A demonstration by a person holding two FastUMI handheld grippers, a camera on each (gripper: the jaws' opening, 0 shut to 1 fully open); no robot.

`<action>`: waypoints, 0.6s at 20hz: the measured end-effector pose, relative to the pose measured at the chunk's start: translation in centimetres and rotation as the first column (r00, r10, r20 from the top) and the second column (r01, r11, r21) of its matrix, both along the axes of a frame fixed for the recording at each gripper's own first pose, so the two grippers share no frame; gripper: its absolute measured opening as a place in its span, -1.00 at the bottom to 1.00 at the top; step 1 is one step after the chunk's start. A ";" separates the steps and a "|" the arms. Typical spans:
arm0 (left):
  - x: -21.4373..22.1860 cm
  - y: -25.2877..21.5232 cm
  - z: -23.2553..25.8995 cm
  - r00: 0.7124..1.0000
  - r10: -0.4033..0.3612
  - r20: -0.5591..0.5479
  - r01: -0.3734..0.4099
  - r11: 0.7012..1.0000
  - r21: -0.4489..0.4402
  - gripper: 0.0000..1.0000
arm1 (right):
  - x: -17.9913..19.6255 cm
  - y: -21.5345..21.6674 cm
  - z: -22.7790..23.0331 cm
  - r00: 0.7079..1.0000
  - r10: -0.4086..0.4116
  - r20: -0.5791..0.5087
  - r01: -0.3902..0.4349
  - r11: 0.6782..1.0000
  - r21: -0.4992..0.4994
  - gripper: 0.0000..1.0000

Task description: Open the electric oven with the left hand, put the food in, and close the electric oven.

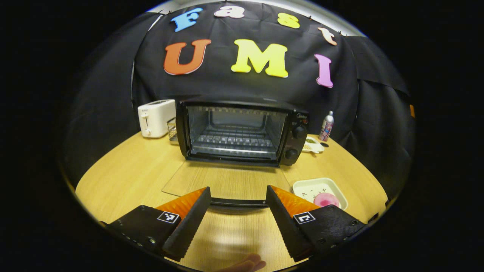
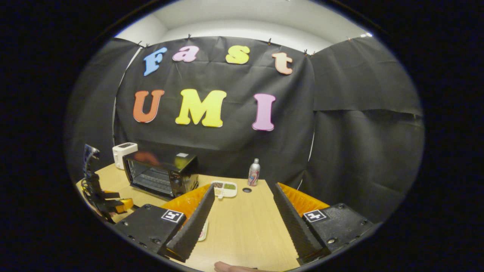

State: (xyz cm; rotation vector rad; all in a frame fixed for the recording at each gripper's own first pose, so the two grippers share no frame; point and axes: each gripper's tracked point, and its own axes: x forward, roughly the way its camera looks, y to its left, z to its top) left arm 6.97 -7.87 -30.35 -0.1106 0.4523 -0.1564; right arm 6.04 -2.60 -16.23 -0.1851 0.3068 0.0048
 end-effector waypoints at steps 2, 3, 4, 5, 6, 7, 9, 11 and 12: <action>-1.0 0.2 3.3 0.996 0.010 0.087 -0.010 1.000 0.005 0.87 | 1.5 0.6 -3.1 0.996 0.015 -0.084 -0.016 1.000 -0.010 0.94; -1.6 0.3 4.7 0.993 0.009 0.121 -0.010 1.000 0.007 0.87 | 2.3 0.9 -4.7 0.991 0.021 -0.129 -0.022 1.000 -0.014 0.96; -2.2 0.2 6.0 0.988 0.009 0.152 -0.011 1.000 0.010 0.87 | 3.0 1.2 -6.4 0.983 0.030 -0.183 -0.032 0.999 -0.011 0.96; -2.8 0.3 7.4 0.983 0.006 0.183 -0.008 1.000 0.014 0.87 | 3.5 1.7 -8.2 0.970 0.042 -0.241 -0.041 0.999 0.008 1.00; -3.3 0.3 8.7 0.978 0.004 0.210 -0.007 1.000 0.014 0.87 | 3.9 2.0 -10.0 0.952 0.051 -0.301 -0.050 0.999 0.011 1.00; -3.8 0.4 10.0 0.972 0.005 0.237 -0.008 1.000 0.013 0.87 | 4.3 2.1 -11.9 0.930 0.062 -0.364 -0.061 0.998 0.013 1.00; -4.7 1.3 12.3 0.958 0.018 0.287 -0.024 1.000 0.017 0.87 | 5.8 1.1 -15.1 0.886 0.036 -0.462 -0.047 0.999 -0.011 0.94; -5.4 2.1 14.1 0.945 0.030 0.327 -0.039 0.999 0.022 0.87 | 6.5 0.9 -18.6 0.817 0.032 -0.576 -0.036 0.999 0.005 0.94; -5.8 2.3 14.6 0.942 0.033 0.335 -0.043 0.999 0.021 0.87 | 6.3 0.9 -20.4 0.769 0.047 -0.638 -0.028 0.999 0.040 0.97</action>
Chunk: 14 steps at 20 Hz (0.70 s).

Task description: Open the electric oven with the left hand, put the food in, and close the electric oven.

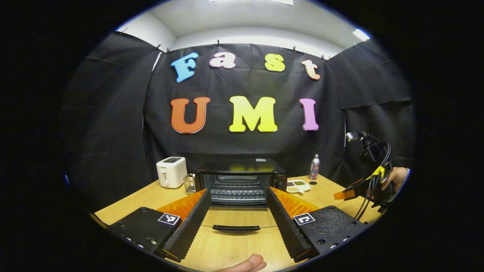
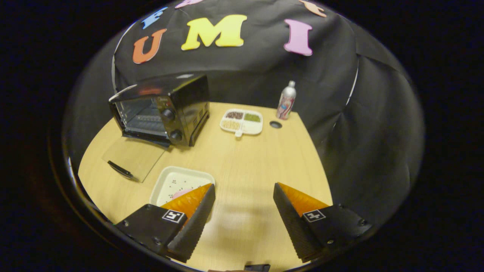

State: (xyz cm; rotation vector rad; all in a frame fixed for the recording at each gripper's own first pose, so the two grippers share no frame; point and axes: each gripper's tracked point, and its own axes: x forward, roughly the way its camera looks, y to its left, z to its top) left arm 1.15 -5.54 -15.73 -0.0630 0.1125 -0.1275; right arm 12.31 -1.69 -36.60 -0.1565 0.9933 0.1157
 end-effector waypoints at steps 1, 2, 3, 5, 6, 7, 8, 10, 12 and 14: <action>-0.4 0.2 0.7 1.000 0.002 0.015 -0.002 1.000 -0.002 0.86 | -0.2 0.3 -1.7 0.997 -0.003 -0.078 0.006 0.999 0.037 0.87; -0.7 0.5 1.5 1.000 0.006 0.031 -0.006 1.000 -0.001 0.87 | -0.3 0.6 -3.1 0.989 -0.008 -0.147 0.018 0.998 0.067 0.83; -0.9 0.7 2.1 0.999 0.008 0.044 -0.008 1.000 0.001 0.87 | -0.3 0.8 -4.1 0.980 -0.012 -0.198 0.031 0.995 0.093 0.70; -1.2 0.8 3.0 0.998 0.005 0.070 -0.006 1.000 0.017 0.87 | 0.3 2.2 -5.5 0.963 0.009 -0.270 0.030 0.989 0.142 0.53; -1.3 0.8 3.1 0.997 0.003 0.076 -0.005 1.000 0.026 0.87 | 0.6 2.7 -6.1 0.955 0.020 -0.295 0.028 0.987 0.158 0.49; -1.3 0.8 3.2 0.997 0.005 0.078 -0.007 0.999 0.031 0.88 | 0.5 3.4 -6.6 0.946 0.029 -0.324 0.027 0.985 0.168 0.41; -1.2 0.9 3.1 0.997 0.006 0.075 -0.008 0.999 0.031 0.88 | 0.4 4.1 -7.0 0.934 0.042 -0.356 0.027 0.982 0.187 0.36; -1.3 1.0 2.7 0.998 0.010 0.062 -0.012 1.000 0.026 0.89 | 0.2 5.5 -7.4 0.908 0.067 -0.415 0.031 0.974 0.226 0.19; -1.0 1.7 2.3 0.998 0.027 0.056 -0.028 0.999 0.029 0.89 | -0.4 6.4 -8.2 0.875 0.104 -0.474 0.026 0.965 0.260 -0.05; -1.1 2.3 2.0 0.998 0.047 0.042 -0.049 0.998 0.031 0.89 | -0.8 5.3 -9.7 0.834 0.089 -0.545 0.064 0.964 0.257 -0.60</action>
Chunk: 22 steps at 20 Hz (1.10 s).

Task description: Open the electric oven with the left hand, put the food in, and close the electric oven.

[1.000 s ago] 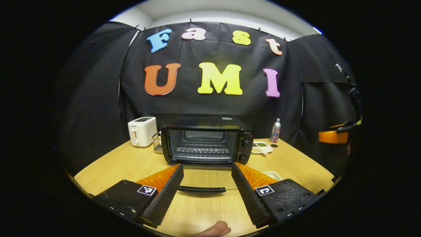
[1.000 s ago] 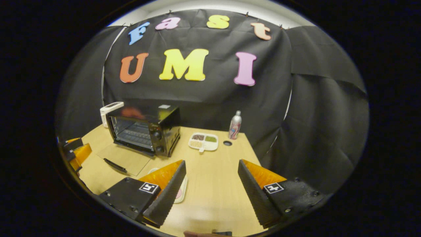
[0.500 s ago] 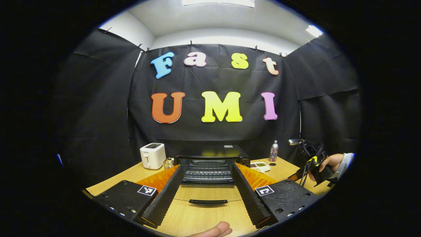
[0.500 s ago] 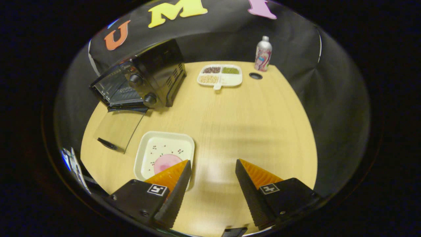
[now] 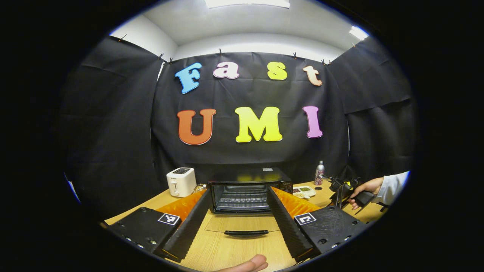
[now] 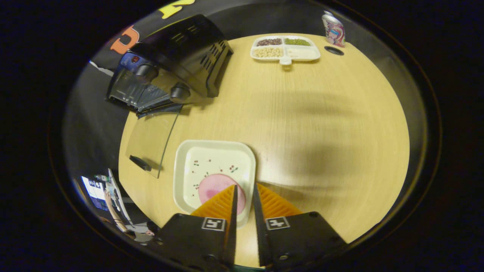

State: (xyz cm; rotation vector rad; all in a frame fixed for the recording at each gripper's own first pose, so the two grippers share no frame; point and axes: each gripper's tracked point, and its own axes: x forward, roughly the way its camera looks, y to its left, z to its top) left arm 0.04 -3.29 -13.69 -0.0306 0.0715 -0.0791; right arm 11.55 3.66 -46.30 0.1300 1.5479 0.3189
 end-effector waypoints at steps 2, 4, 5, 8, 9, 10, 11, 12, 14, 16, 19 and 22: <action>-0.1 0.6 -0.3 1.000 0.010 -0.011 -0.010 1.000 -0.009 0.88 | 0.9 0.1 -0.7 0.999 -0.030 -0.024 0.031 0.997 0.073 -0.89; -0.3 0.9 -0.1 1.000 0.017 -0.013 -0.017 1.000 -0.024 0.89 | 0.9 -0.2 -0.1 0.997 -0.055 -0.057 0.062 0.990 0.128 -0.96; -0.4 1.0 0.4 1.000 0.019 0.000 -0.019 1.000 -0.025 0.89 | 1.0 0.1 0.0 0.995 -0.071 -0.064 0.080 0.986 0.144 -0.96; -1.2 1.2 2.0 0.999 0.019 0.036 -0.018 1.000 -0.013 0.89 | 0.2 -0.2 0.5 0.992 -0.087 -0.090 0.102 0.978 0.180 -0.96; -1.5 1.3 1.9 0.999 0.018 0.029 -0.017 1.000 -0.009 0.88 | 0.0 -0.5 0.6 0.991 -0.095 -0.093 0.111 0.976 0.190 -0.92; -1.6 1.4 1.5 1.000 0.012 0.021 -0.012 1.000 -0.001 0.88 | 0.1 -0.7 0.5 0.990 -0.110 -0.089 0.126 0.973 0.196 -0.92; -1.8 1.6 1.4 1.000 0.007 0.021 -0.007 1.000 0.006 0.89 | 0.0 -0.8 0.6 0.989 -0.118 -0.089 0.135 0.968 0.209 -0.96; -2.1 1.7 1.4 1.000 0.006 0.019 -0.006 1.000 0.009 0.89 | -0.1 -1.1 0.7 0.988 -0.132 -0.084 0.148 0.964 0.220 -0.92; -3.0 1.9 1.4 1.000 0.005 0.019 -0.005 1.000 0.009 0.88 | -0.5 -2.0 1.6 0.986 -0.154 -0.068 0.166 0.959 0.232 -0.92; -3.8 1.8 1.9 1.000 -0.003 0.025 0.003 1.000 0.001 0.88 | -0.7 -2.8 2.5 0.984 -0.170 -0.044 0.176 0.957 0.232 -0.92; -4.6 2.1 1.6 1.000 -0.012 0.022 0.013 1.000 -0.013 0.89 | -1.3 -3.3 4.6 0.983 -0.185 -0.019 0.184 0.950 0.251 -0.98; -5.5 2.6 1.7 1.000 -0.011 0.026 0.011 1.000 -0.015 0.88 | -1.5 -3.3 6.6 0.981 -0.194 0.016 0.184 0.948 0.259 -0.92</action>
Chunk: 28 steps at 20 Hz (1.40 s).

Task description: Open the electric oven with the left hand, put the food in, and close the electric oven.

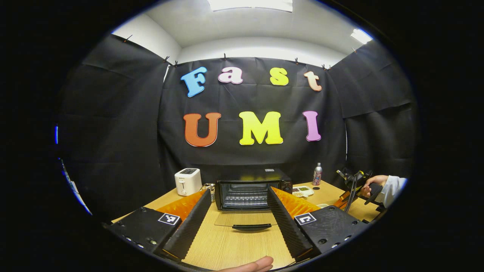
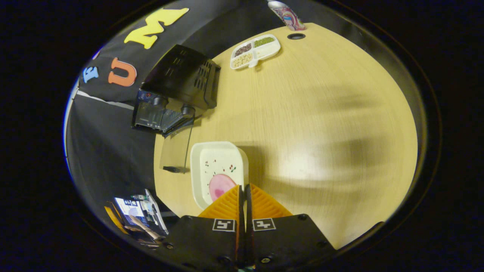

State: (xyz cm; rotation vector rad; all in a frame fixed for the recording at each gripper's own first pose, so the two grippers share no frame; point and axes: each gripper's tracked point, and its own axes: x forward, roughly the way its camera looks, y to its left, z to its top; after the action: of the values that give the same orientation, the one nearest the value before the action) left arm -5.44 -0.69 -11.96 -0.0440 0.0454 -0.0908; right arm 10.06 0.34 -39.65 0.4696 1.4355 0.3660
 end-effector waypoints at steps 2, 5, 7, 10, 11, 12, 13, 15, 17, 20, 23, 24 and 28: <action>-0.7 0.2 0.0 1.000 -0.007 0.003 0.007 1.000 0.000 0.88 | -0.7 0.6 1.4 1.000 0.006 0.015 -0.006 1.000 0.001 -0.92; -1.6 0.5 0.4 1.000 -0.020 0.017 0.020 1.000 0.006 0.88 | -1.0 2.6 3.3 0.999 0.015 0.031 -0.016 1.000 0.016 -0.92; -2.4 0.9 0.6 0.999 -0.028 0.027 0.028 1.000 0.012 0.88 | -1.0 4.2 4.1 0.999 0.014 0.034 -0.015 0.999 0.028 -0.92; -2.8 1.9 0.7 0.999 -0.026 0.039 0.025 0.999 0.024 0.88 | -1.0 7.0 5.3 0.999 0.007 0.033 -0.009 0.999 0.052 -0.92; -2.9 2.3 0.6 0.999 -0.021 0.039 0.020 0.999 0.028 0.88 | -0.8 8.0 5.5 0.999 0.005 0.034 -0.007 0.999 0.053 -0.92; -2.9 2.8 0.4 0.999 -0.015 0.037 0.014 0.999 0.031 0.88 | -0.6 9.0 5.6 0.999 0.005 0.035 -0.007 0.999 0.052 -0.92; -2.9 3.3 0.4 0.999 -0.010 0.038 0.008 0.999 0.033 0.88 | -0.3 10.2 5.7 0.999 0.008 0.039 -0.010 0.999 0.049 -0.92; -3.1 4.2 0.2 0.999 0.003 0.034 -0.004 0.999 0.034 0.88 | 0.1 12.5 5.7 0.999 0.023 0.041 -0.025 0.998 0.051 -0.92; -3.0 5.3 -0.2 0.999 0.019 0.032 -0.020 0.999 0.033 0.89 | 0.4 15.1 5.7 0.999 0.035 0.035 -0.037 0.998 0.059 -0.98; -2.7 6.9 -0.5 0.998 0.051 0.027 -0.052 0.998 0.027 0.89 | 1.1 18.6 5.2 0.999 0.027 0.024 -0.028 0.999 0.045 -0.92; -2.4 7.7 -0.5 0.998 0.064 0.027 -0.065 0.998 0.025 0.89 | 1.7 22.4 4.7 1.000 -0.005 0.021 0.004 0.999 0.040 -0.92; -2.3 7.9 -0.7 0.997 0.066 0.025 -0.067 0.997 0.027 0.89 | 1.9 23.5 4.4 1.000 -0.018 0.021 0.018 0.999 0.038 -0.92; -1.7 8.5 -1.5 0.998 0.069 0.012 -0.069 0.996 0.052 0.88 | 4.1 26.1 2.5 0.992 -0.121 0.043 0.120 0.993 0.003 -0.92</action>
State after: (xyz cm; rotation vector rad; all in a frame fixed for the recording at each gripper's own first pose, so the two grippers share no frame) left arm -7.11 7.79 -13.48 0.0074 0.0357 -0.0209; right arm 14.20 26.47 -37.18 0.5430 1.3580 0.2779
